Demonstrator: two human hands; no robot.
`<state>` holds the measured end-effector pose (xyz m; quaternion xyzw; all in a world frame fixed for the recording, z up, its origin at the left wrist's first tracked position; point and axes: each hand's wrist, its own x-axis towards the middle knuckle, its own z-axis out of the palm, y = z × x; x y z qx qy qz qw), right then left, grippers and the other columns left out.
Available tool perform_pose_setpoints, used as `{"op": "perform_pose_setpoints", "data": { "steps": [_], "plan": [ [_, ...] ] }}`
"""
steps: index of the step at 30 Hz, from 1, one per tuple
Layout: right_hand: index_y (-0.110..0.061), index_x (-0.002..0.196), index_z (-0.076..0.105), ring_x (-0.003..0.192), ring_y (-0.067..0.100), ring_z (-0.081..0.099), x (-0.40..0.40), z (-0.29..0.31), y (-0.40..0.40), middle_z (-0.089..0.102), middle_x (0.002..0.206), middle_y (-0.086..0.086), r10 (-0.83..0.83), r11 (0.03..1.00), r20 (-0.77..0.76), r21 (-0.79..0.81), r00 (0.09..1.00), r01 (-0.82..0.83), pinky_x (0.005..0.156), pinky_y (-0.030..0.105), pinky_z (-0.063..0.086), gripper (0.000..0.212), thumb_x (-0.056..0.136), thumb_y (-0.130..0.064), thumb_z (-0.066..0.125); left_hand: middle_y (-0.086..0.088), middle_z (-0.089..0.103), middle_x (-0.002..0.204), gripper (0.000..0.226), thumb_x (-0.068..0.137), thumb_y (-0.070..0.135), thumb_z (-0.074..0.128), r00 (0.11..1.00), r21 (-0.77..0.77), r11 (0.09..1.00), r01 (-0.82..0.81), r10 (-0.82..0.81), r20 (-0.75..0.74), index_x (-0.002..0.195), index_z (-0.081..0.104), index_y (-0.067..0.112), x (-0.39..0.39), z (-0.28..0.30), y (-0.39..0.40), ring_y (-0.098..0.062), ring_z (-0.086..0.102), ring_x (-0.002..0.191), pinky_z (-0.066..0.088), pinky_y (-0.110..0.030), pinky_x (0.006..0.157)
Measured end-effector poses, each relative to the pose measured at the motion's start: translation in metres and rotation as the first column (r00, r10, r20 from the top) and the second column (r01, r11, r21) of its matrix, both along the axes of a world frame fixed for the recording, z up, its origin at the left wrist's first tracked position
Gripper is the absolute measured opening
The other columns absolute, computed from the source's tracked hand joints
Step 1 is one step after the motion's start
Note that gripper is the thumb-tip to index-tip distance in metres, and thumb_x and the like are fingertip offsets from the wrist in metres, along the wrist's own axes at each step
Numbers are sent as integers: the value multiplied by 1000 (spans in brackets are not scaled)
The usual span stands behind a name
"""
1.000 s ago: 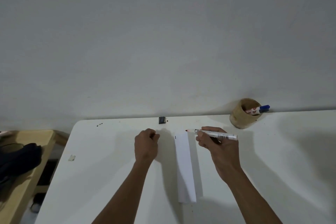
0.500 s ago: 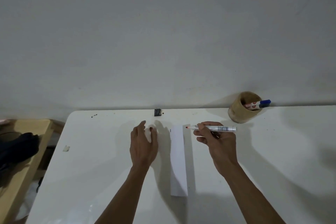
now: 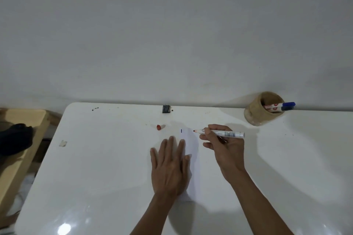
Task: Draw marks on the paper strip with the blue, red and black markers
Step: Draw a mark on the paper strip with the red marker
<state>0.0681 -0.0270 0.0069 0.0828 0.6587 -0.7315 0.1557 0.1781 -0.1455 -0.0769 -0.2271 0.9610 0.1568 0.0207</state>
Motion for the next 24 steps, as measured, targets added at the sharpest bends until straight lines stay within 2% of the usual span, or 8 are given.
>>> {"op": "perform_pose_setpoints", "data": {
  "steps": [5,8,11,15,18,21,24],
  "plan": [
    [-12,88,76,77,22,77,-5,-22,-9,81,86,8,49,996,-42,78,998,-46,75,38,64,17,80,0,84,0,16,166,55,103,53,22,1000,-38,999,3,-2,21,155,21,39,3,-7,0,-24,6,155,5,-60,122],
    [-8,82,75,74,25,76,-15,-38,-16,80,83,8,99,989,-98,123,990,-87,73,42,63,14,77,0,86,2,11,167,54,103,53,22,1000,-48,999,2,0,31,156,16,41,3,-8,0,-22,0,156,4,-60,122],
    [-2,81,74,76,27,76,-26,-53,-19,80,84,9,180,973,-162,175,970,-151,72,42,63,13,77,-1,87,1,12,167,55,103,52,24,1000,-57,998,3,-1,26,156,15,41,3,-8,1,-21,-1,156,6,-61,122],
    [-9,77,74,78,30,78,-37,-69,-22,80,84,10,273,945,-185,237,944,-227,73,47,64,16,75,-1,87,1,10,168,56,103,51,26,1000,-58,998,6,-5,14,156,13,40,3,-11,0,-21,-2,156,7,-62,122],
    [-9,72,71,73,31,78,-42,-77,-22,79,79,12,291,939,-196,249,936,-239,69,48,64,18,75,-2,87,1,6,168,58,102,51,25,1000,-64,998,7,-5,23,157,8,40,3,-13,0,-22,-4,156,6,-62,122],
    [-3,70,68,68,25,78,-43,-79,-23,79,75,12,303,932,-216,272,928,-241,66,44,63,19,76,-2,86,0,7,168,60,102,52,27,1000,-69,998,7,-5,23,157,8,38,3,-12,0,-22,-3,156,6,-62,122],
    [1,71,68,69,26,78,-43,-82,-23,79,75,12,291,935,-224,272,930,-227,66,50,64,20,77,-4,87,-1,9,168,60,102,51,29,1000,-74,997,6,-5,18,157,10,37,2,-12,0,-23,-2,156,8,-63,121]
  ]
}}
